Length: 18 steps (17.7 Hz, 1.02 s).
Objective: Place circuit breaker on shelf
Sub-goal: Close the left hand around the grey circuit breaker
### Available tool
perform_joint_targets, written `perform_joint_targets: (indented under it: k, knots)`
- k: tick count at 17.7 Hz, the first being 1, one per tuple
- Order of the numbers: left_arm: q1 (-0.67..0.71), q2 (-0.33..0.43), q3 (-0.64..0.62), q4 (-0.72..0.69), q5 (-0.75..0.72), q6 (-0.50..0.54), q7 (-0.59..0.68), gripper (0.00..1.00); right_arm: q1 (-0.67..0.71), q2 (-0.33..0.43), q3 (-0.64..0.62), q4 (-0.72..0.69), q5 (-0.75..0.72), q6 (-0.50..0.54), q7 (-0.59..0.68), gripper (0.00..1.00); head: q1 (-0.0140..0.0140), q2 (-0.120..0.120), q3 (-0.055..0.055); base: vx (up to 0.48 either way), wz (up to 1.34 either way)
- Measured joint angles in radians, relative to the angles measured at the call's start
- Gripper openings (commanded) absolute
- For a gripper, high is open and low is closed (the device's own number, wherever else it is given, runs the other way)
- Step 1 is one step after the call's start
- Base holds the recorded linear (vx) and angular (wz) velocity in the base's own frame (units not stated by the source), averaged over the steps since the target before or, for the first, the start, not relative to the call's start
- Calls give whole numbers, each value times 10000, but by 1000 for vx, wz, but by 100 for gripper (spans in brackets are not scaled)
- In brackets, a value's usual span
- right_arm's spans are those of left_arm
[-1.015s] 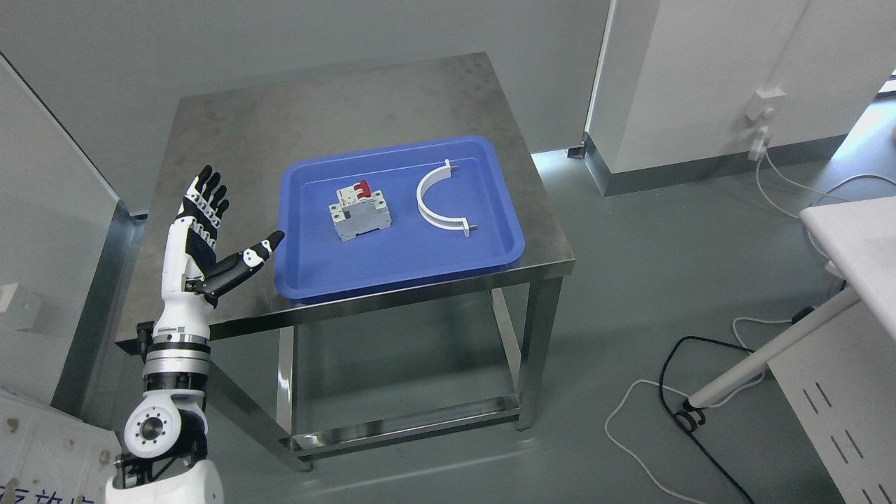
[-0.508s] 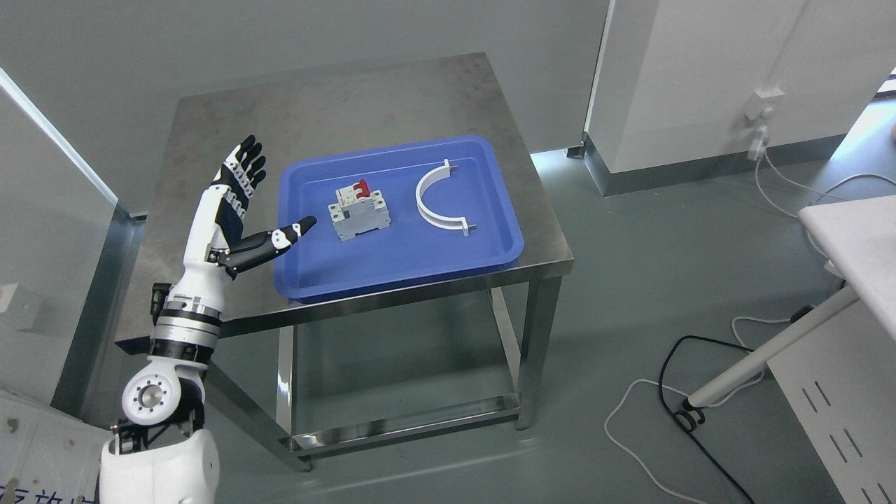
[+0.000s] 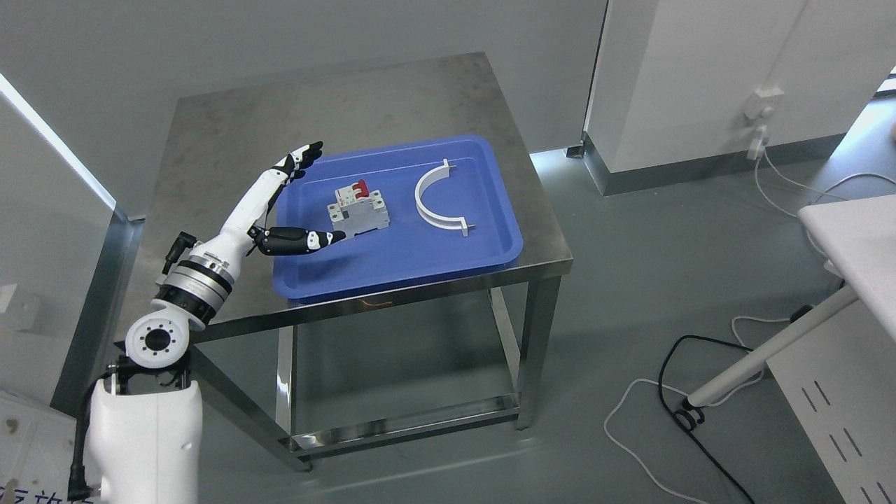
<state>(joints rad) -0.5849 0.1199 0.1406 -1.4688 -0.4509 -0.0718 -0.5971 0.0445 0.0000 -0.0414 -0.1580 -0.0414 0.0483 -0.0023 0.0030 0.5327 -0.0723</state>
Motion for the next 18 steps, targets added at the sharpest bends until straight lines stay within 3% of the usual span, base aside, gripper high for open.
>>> perform_joint_targets:
  k: [11, 18]
  knots:
    - [-1133, -257, -424, 1296, -1343, 216, -798, 63, -4, 0, 0, -1, 0, 0, 0, 100, 0, 0, 0, 0, 9]
    - [-1438, -423, -555, 1847, -1666, 237, -829, 58, -1, 0, 0, 0, 0, 0, 54, 100, 0, 0, 0, 0, -11]
